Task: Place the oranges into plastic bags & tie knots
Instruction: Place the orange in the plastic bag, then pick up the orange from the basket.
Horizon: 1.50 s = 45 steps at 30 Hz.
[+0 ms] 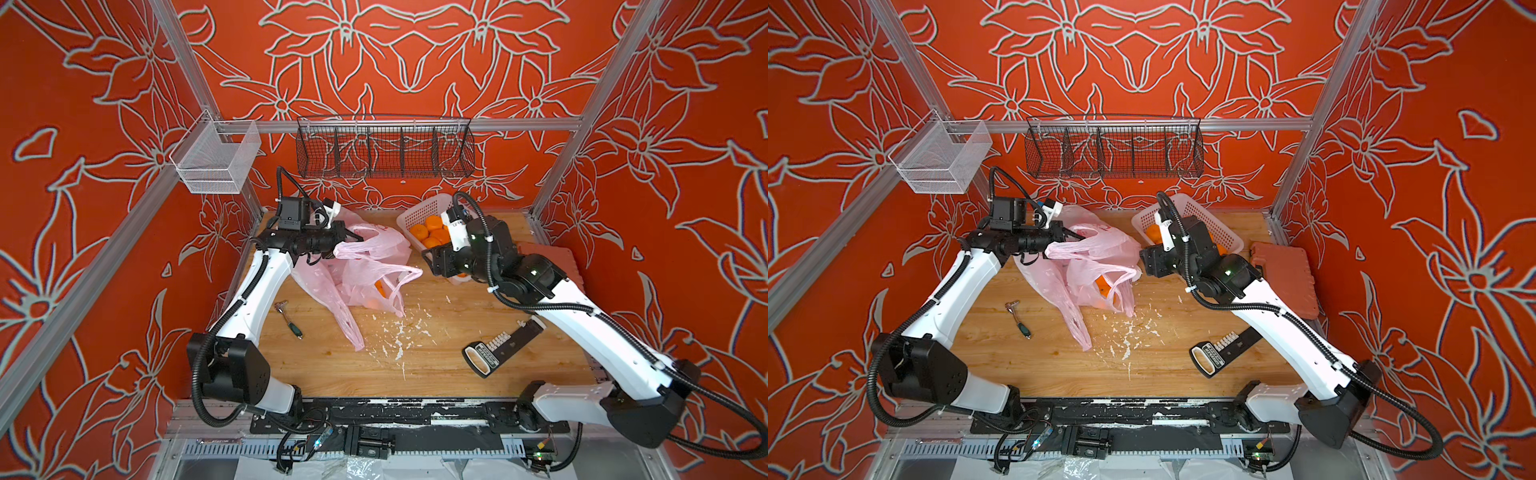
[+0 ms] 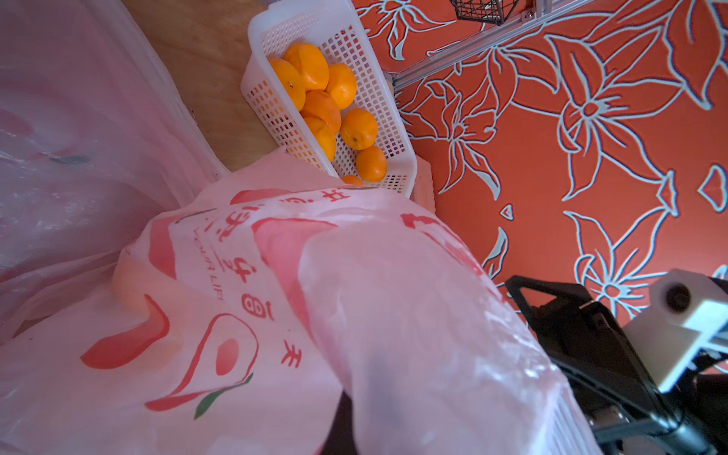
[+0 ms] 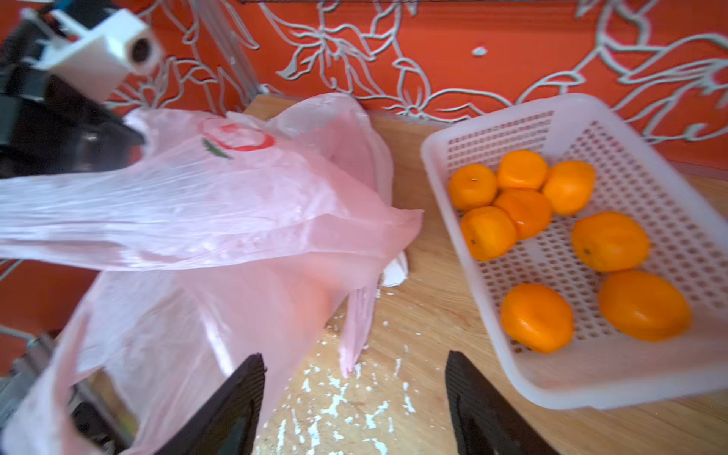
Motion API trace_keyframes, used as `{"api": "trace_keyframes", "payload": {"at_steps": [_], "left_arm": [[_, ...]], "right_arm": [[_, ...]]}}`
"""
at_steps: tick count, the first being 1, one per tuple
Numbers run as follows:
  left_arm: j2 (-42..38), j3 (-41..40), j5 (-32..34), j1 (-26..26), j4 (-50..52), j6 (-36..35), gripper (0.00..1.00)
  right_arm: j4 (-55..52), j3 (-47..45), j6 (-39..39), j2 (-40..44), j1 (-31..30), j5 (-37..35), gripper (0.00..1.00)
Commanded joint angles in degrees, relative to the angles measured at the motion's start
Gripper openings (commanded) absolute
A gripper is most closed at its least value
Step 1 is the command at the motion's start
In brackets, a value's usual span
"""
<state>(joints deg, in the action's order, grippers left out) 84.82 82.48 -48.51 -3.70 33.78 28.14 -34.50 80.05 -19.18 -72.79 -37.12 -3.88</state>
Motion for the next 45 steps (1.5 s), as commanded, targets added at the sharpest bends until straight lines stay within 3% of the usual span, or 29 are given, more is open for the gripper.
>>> {"api": "trace_keyframes", "payload": {"at_steps": [1,4,10,16,23,32,34,40,45], "left_arm": [[0.0,0.14,-0.44,0.28,-1.08,0.16,0.0],[0.14,0.32,-0.53,0.28,-1.0,0.25,0.0],[0.5,0.88,-0.84,0.28,-0.34,-0.01,0.0],[-0.16,0.42,-0.36,0.31,-0.42,-0.02,0.0],[0.13,0.38,-0.51,0.29,-0.16,-0.19,0.0],[0.52,0.49,-0.44,0.3,-0.12,-0.52,0.0],[0.48,0.49,-0.44,0.3,-0.1,-0.55,0.0],[0.42,0.32,-0.36,0.32,0.07,-0.66,0.0],[0.43,0.32,-0.36,0.28,0.02,-0.65,0.0]], "right_arm": [[-3.67,-0.69,-5.27,-3.87,4.78,-7.05,0.75],[-8.51,1.72,-8.15,-11.01,11.63,-3.68,0.74],[-12.5,10.17,-6.14,-27.2,18.51,-1.08,0.72],[-19.24,20.32,-4.88,-40.28,20.5,0.68,0.71],[-22.65,25.56,-4.9,-48.13,21.39,1.57,0.75],[-25.53,26.4,-4.99,-52.57,21.33,3.74,0.78],[-25.52,25.91,-5.07,-52.8,21.39,4.01,0.74],[-24.0,23.8,-5.6,-49.87,21.39,3.74,0.5],[-22.43,21.64,-5.96,-43.97,21.43,1.46,0.45]]}}
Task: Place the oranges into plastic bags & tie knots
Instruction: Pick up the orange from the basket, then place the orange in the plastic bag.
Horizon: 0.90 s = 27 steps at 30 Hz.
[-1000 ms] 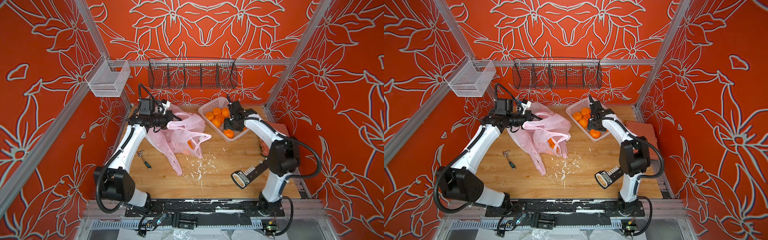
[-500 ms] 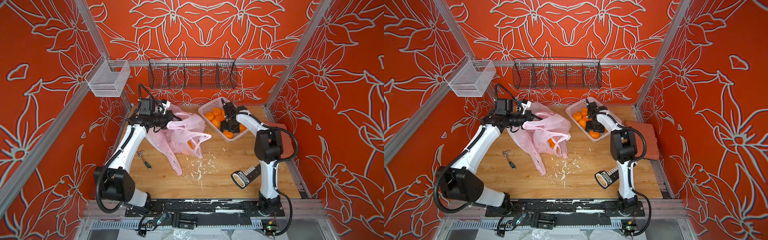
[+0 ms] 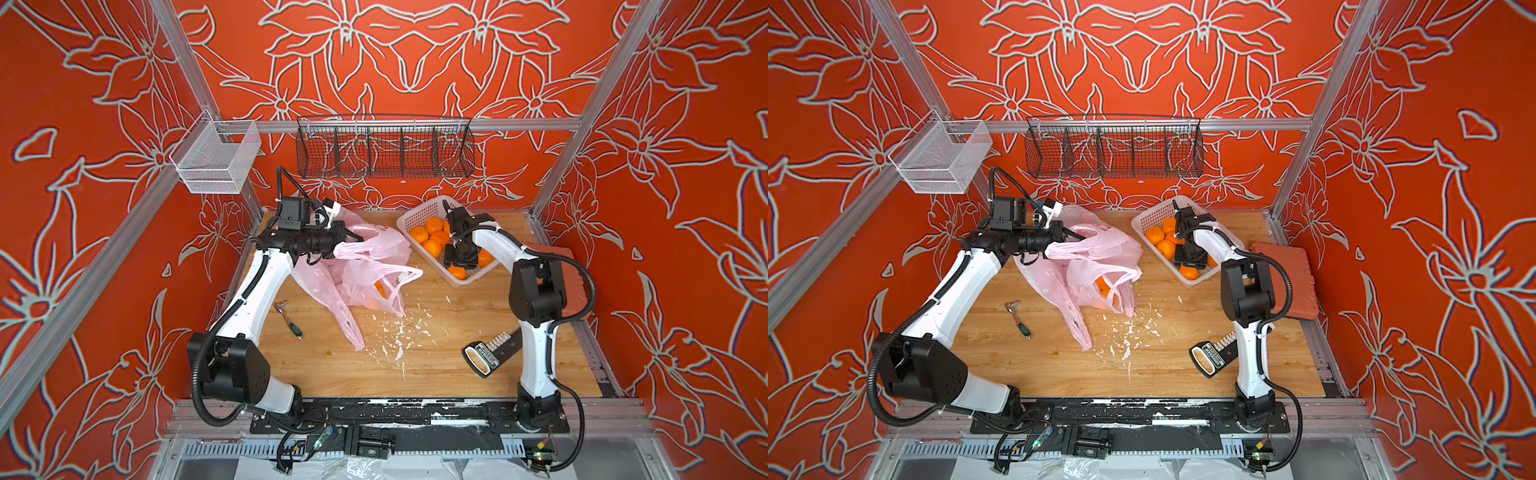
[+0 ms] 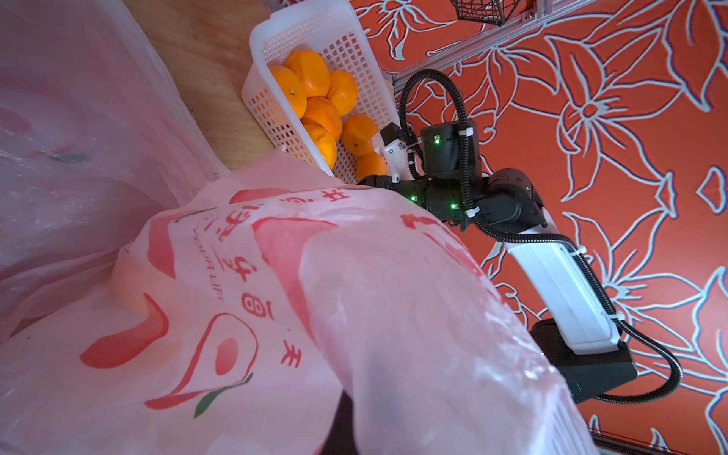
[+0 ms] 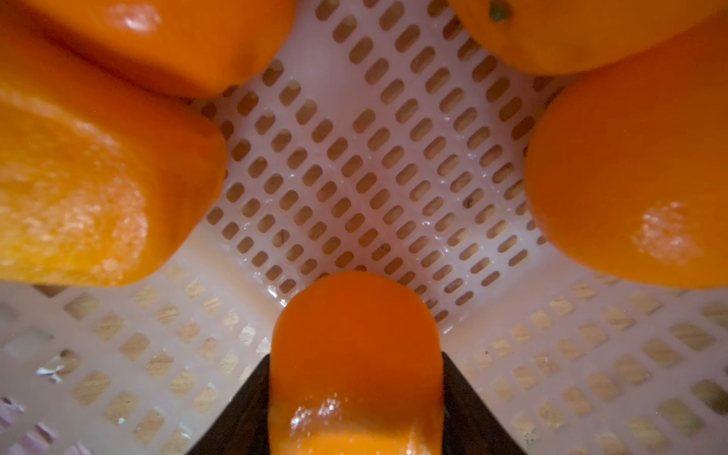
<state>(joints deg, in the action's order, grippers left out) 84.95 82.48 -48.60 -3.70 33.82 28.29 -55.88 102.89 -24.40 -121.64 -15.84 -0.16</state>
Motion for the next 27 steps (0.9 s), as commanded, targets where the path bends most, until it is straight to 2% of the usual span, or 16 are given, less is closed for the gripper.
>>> {"api": "trace_keyframes", "payload": {"at_steps": [1,5,10,13,17,20,27], "left_arm": [[0.22,0.32,-0.27,0.28,-0.12,-0.76,0.0],[0.42,0.57,-0.31,0.34,-0.12,-0.78,0.0],[0.56,0.76,-0.35,0.36,0.02,-0.77,0.0],[0.57,0.76,-0.36,0.37,-0.07,-0.6,0.0],[0.66,0.84,-0.42,0.37,-0.21,-0.35,0.0],[0.57,0.75,-0.4,0.36,-0.26,-0.18,0.0],[0.41,0.84,-0.53,0.36,0.12,-0.26,0.0]], "right_arm": [[-0.64,-1.64,-0.74,6.19,0.1,-2.72,0.45],[2.86,-4.9,-0.23,13.13,0.06,-3.1,0.43],[8.09,-10.24,0.28,24.17,-0.43,0.52,0.39],[11.12,-13.48,0.07,30.81,-2.27,6.41,0.37],[15.35,-17.41,-1.41,37.35,-7.72,14.2,0.35],[18.27,-19.03,-1.8,39.91,-12.24,20.63,0.36],[25.07,-19.08,-4.67,40.61,-20.22,26.69,0.35]]}}
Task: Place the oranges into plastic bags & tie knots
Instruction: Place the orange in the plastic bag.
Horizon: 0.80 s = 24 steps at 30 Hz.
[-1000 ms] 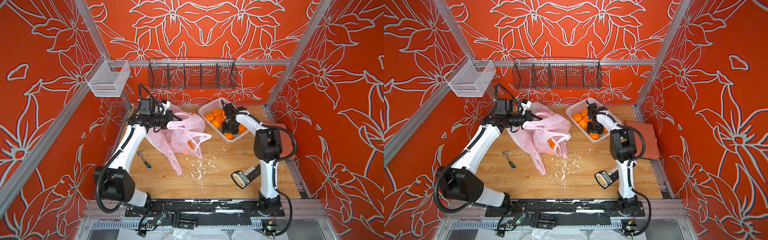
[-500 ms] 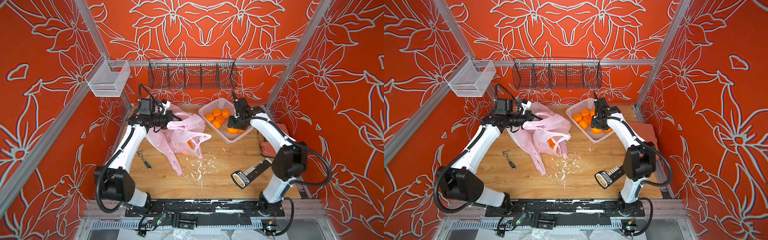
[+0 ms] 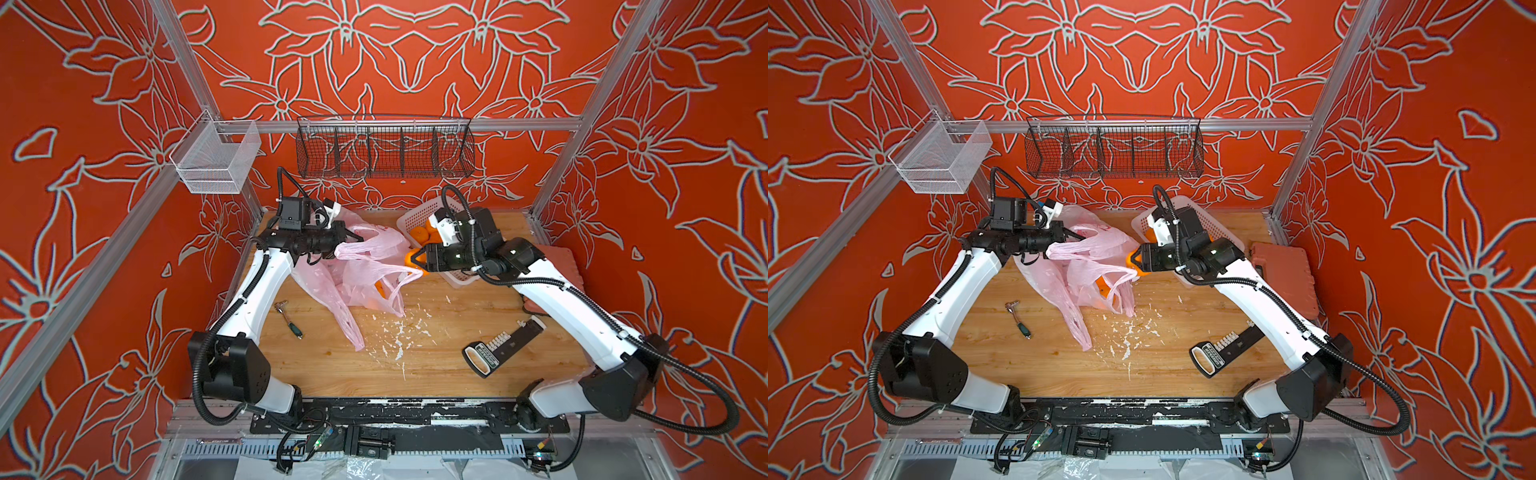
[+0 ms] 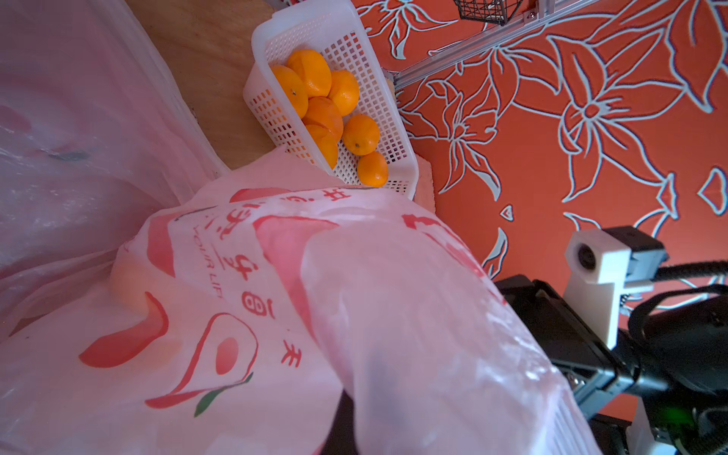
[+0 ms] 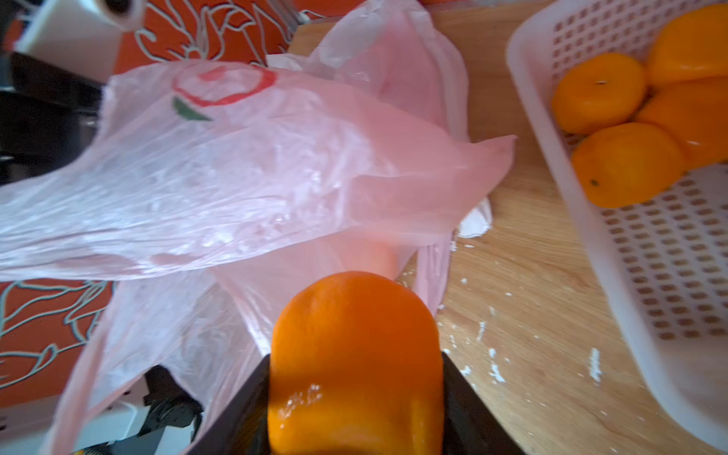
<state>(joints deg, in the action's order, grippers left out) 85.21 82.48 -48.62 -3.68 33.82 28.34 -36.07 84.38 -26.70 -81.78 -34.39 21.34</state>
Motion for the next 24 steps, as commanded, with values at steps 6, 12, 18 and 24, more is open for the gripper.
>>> {"api": "trace_keyframes", "payload": {"at_steps": [6,12,18,24], "left_arm": [[-0.06,0.58,-0.75,0.37,-0.25,0.2,0.0],[-0.55,0.54,-0.86,0.34,-0.16,0.3,0.0],[-1.01,-0.02,-0.86,0.34,-0.25,0.32,0.0],[-1.32,-0.39,-0.86,0.35,-0.41,0.4,0.0]], "right_arm": [[6.48,1.47,-1.82,0.36,-6.21,7.8,0.35],[7.85,2.78,-2.02,-2.48,-10.15,7.36,0.35],[10.16,3.09,-3.04,-6.18,-12.32,6.63,0.36],[8.98,2.97,-4.62,-10.15,-13.33,1.91,0.35]]}}
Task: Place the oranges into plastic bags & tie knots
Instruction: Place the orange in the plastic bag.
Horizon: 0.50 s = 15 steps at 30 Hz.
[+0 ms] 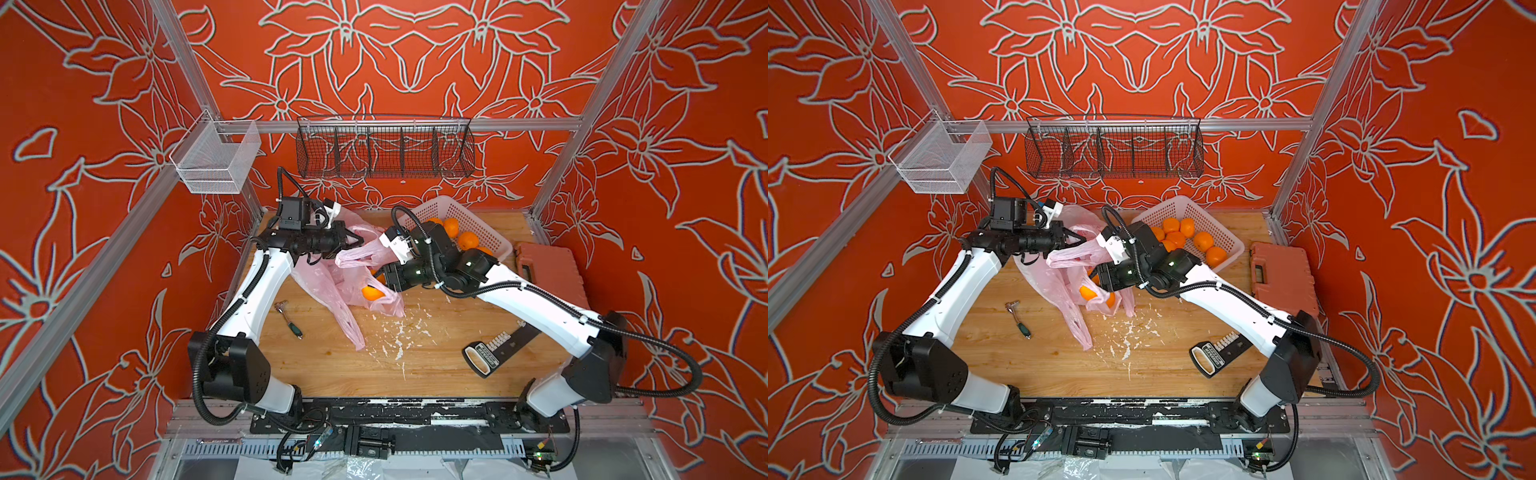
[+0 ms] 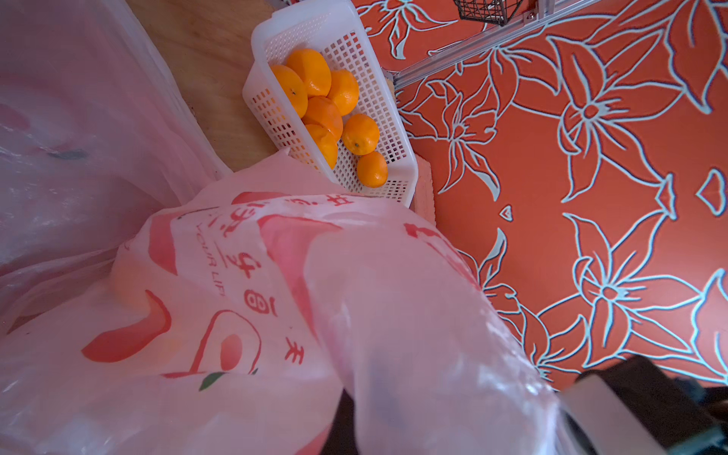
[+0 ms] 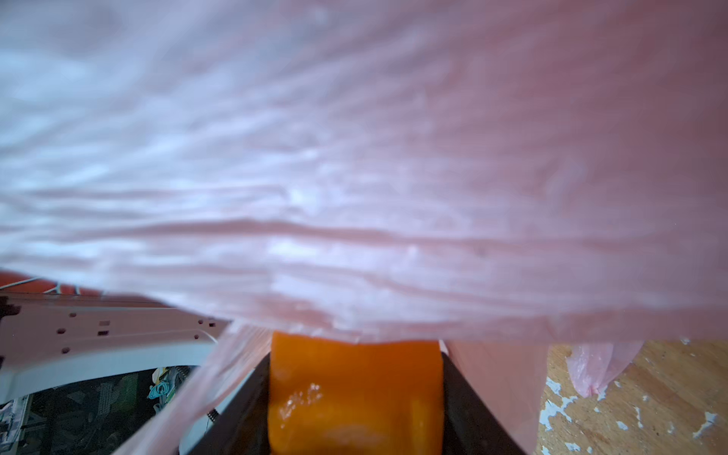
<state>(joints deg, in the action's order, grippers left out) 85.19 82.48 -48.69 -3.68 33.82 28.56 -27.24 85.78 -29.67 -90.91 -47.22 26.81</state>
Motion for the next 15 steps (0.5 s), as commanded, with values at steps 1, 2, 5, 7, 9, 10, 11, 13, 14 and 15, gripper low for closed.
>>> {"api": "trace_keyframes", "payload": {"at_steps": [1,2,5,7,9,10,11,13,14,15], "left_arm": [[-1.37,-0.45,-0.8,0.39,-0.43,0.16,0.0],[-1.36,-0.52,-0.8,0.3,-0.43,0.05,0.0],[-1.5,-0.74,-0.71,0.35,-0.42,-0.06,0.0],[-1.44,-0.83,-0.62,0.35,-0.43,-0.01,0.0],[-1.45,-0.91,-0.47,0.34,-0.43,-0.12,0.0],[-1.48,-0.91,-0.31,0.34,-0.43,-0.02,0.0],[-1.57,-0.91,-0.03,0.34,-0.43,-0.01,0.0],[-1.6,-0.91,0.79,0.34,-0.43,0.22,0.0],[-1.56,-0.91,1.11,0.43,-0.43,0.36,0.0],[-1.51,-0.91,1.17,0.56,-0.51,0.54,0.0]], "right_arm": [[-0.48,1.42,-1.79,-1.25,-0.55,-5.13,0.35],[-1.06,1.33,-1.87,-1.48,-0.6,-6.96,0.35],[-2.58,1.32,-2.33,-1.71,-0.82,-12.78,0.39],[-2.69,1.74,-2.27,-2.31,-0.85,-13.36,0.51],[-2.1,2.19,-2.17,-2.6,-0.98,-12.71,0.67],[-1.76,2.35,-2.06,-2.56,-1.14,-12.36,0.72],[-1.39,2.33,-1.9,-2.39,-1.27,-12.23,0.76],[-0.9,2.26,-1.53,-2.21,-1.31,-11.79,0.78],[-0.76,2.27,-1.45,-2.07,-1.3,-11.82,0.78],[-0.68,2.28,-1.37,-1.99,-1.3,-11.91,0.78]]}}
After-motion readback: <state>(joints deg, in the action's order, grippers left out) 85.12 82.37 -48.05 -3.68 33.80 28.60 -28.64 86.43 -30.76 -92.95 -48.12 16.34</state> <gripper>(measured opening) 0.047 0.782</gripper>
